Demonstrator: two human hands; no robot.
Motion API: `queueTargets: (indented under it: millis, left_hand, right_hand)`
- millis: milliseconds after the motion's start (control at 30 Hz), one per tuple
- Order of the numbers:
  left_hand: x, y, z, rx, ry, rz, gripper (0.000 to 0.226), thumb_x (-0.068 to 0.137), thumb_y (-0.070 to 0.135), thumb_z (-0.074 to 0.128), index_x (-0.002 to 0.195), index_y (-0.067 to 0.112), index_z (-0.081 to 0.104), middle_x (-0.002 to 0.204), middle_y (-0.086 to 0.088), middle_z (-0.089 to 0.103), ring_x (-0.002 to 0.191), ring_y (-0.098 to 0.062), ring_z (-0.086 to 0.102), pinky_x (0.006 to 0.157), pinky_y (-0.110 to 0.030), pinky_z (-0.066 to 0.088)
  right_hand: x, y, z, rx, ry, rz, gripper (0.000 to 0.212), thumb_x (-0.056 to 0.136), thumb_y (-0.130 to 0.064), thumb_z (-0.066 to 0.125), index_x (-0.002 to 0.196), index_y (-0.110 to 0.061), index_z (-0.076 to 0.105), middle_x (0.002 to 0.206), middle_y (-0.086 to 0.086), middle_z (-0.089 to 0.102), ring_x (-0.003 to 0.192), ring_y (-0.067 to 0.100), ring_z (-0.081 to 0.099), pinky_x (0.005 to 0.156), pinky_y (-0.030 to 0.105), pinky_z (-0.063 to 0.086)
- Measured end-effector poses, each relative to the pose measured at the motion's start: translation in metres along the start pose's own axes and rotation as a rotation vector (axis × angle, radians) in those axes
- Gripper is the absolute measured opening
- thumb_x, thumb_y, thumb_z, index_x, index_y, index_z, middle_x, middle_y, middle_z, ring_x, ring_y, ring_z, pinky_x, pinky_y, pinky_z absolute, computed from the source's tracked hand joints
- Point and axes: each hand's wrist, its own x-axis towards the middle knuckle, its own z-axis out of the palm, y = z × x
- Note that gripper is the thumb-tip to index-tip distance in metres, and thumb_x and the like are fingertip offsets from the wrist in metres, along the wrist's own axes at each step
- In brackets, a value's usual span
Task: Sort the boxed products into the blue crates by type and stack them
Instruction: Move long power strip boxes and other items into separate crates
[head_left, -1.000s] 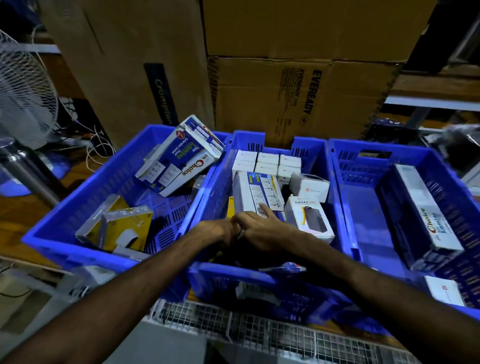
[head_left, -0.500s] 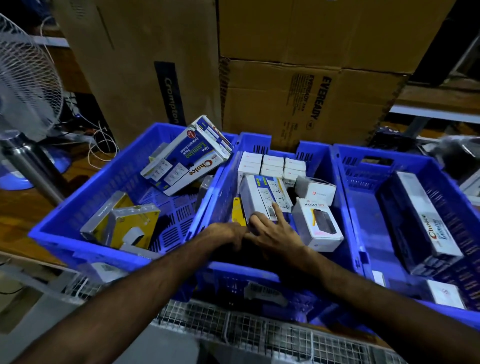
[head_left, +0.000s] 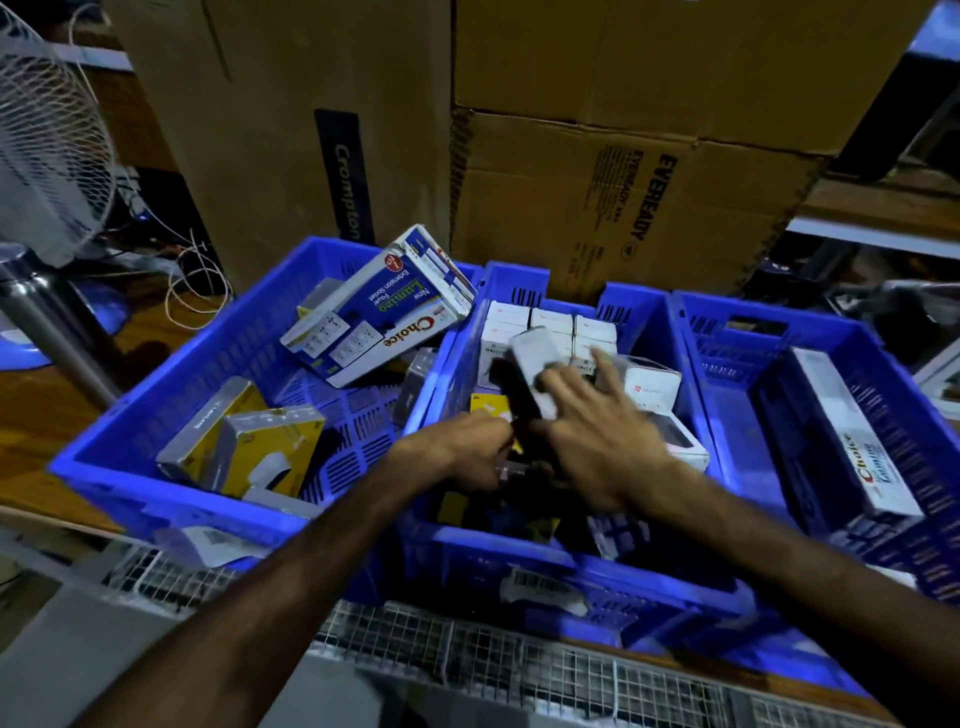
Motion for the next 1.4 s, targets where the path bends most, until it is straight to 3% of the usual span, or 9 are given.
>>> queueTargets:
  millis: [167, 367, 500, 633, 733, 933, 1233, 1300, 1400]
  left_hand:
    - [-0.011, -0.016, -0.013, -0.103, 0.128, 0.011, 0.045, 0.073, 0.049, 0.086, 0.088, 0.02, 0.054, 0.087, 0.003, 0.054, 0.086, -0.024, 0.056, 0.073, -0.042, 0.051]
    - [-0.022, -0.027, -0.019, -0.194, 0.195, 0.08, 0.032, 0.079, 0.043, 0.08, 0.085, 0.022, 0.057, 0.084, 0.002, 0.063, 0.08, -0.021, 0.059, 0.071, -0.043, 0.053]
    - [-0.029, -0.032, -0.019, -0.232, 0.222, 0.123, 0.025, 0.08, 0.029, 0.081, 0.09, 0.018, 0.061, 0.09, 0.0, 0.066, 0.085, -0.021, 0.061, 0.075, -0.043, 0.053]
    - [-0.033, -0.039, -0.019, -0.351, 0.292, 0.133, 0.032, 0.077, 0.041, 0.085, 0.092, 0.027, 0.06, 0.09, 0.009, 0.064, 0.084, -0.012, 0.061, 0.07, -0.032, 0.05]
    - [-0.037, -0.047, -0.031, -0.541, 0.354, 0.121, 0.035, 0.073, 0.039, 0.089, 0.095, 0.032, 0.063, 0.096, 0.01, 0.067, 0.088, -0.009, 0.064, 0.069, -0.028, 0.05]
    - [-0.052, -0.055, -0.06, -0.758, 0.504, 0.147, 0.032, 0.074, 0.02, 0.09, 0.099, 0.023, 0.07, 0.096, 0.005, 0.073, 0.094, -0.019, 0.069, 0.08, -0.036, 0.053]
    - [-0.107, -0.128, -0.101, -0.851, 0.649, 0.12, 0.037, 0.075, 0.011, 0.088, 0.108, 0.015, 0.072, 0.11, 0.0, 0.074, 0.105, -0.009, 0.068, 0.092, -0.029, 0.056]
    - [-0.118, -0.159, -0.109, -0.771, 0.632, 0.087, 0.041, 0.071, 0.004, 0.09, 0.107, 0.009, 0.071, 0.106, 0.004, 0.075, 0.102, -0.005, 0.068, 0.091, -0.023, 0.054]
    - [-0.122, -0.207, -0.112, -0.621, 0.564, -0.014, 0.042, 0.067, -0.011, 0.088, 0.101, 0.006, 0.071, 0.092, 0.018, 0.074, 0.091, 0.009, 0.064, 0.084, -0.011, 0.049]
  right_hand:
    - [-0.016, 0.033, -0.017, 0.057, 0.111, 0.287, 0.045, 0.084, -0.059, 0.052, 0.118, -0.033, 0.065, 0.133, 0.006, 0.045, 0.135, 0.029, 0.045, 0.119, 0.07, 0.007]
    - [0.002, 0.002, -0.021, -0.053, 0.017, 0.143, 0.036, 0.102, -0.029, 0.045, 0.133, -0.018, 0.059, 0.146, 0.008, 0.039, 0.146, 0.028, 0.032, 0.119, 0.072, -0.003]
    - [0.019, -0.008, -0.025, -0.082, -0.092, -0.033, 0.033, 0.099, -0.013, 0.047, 0.128, -0.016, 0.062, 0.138, 0.003, 0.053, 0.135, 0.022, 0.052, 0.125, 0.06, 0.004]
    - [0.036, 0.023, -0.028, 0.301, -0.187, -0.025, 0.061, 0.081, -0.016, 0.075, 0.139, -0.021, 0.056, 0.135, 0.004, 0.065, 0.128, 0.026, 0.061, 0.105, 0.039, 0.048]
    - [0.035, 0.041, -0.026, 0.661, 0.002, 0.018, 0.057, 0.078, -0.016, 0.057, 0.135, -0.022, 0.064, 0.13, -0.003, 0.07, 0.119, 0.021, 0.067, 0.1, 0.041, 0.053]
    - [0.024, 0.036, -0.041, 1.29, 0.193, 0.056, 0.049, 0.093, 0.022, 0.046, 0.124, -0.009, 0.069, 0.122, 0.003, 0.075, 0.113, 0.012, 0.07, 0.091, 0.029, 0.058]
    - [0.061, -0.026, -0.067, 1.511, 0.505, 0.043, 0.021, 0.105, -0.006, 0.051, 0.116, 0.0, 0.069, 0.088, 0.0, 0.072, 0.064, -0.008, 0.061, 0.059, 0.009, 0.045]
    - [0.074, -0.044, -0.072, 1.418, 0.503, 0.008, 0.018, 0.103, -0.007, 0.057, 0.114, -0.009, 0.071, 0.09, -0.008, 0.072, 0.07, -0.009, 0.064, 0.065, 0.008, 0.048]
    - [0.089, -0.06, -0.061, 1.301, 0.443, -0.015, 0.017, 0.1, -0.018, 0.065, 0.113, -0.025, 0.073, 0.109, -0.008, 0.076, 0.096, 0.005, 0.071, 0.091, 0.03, 0.056]
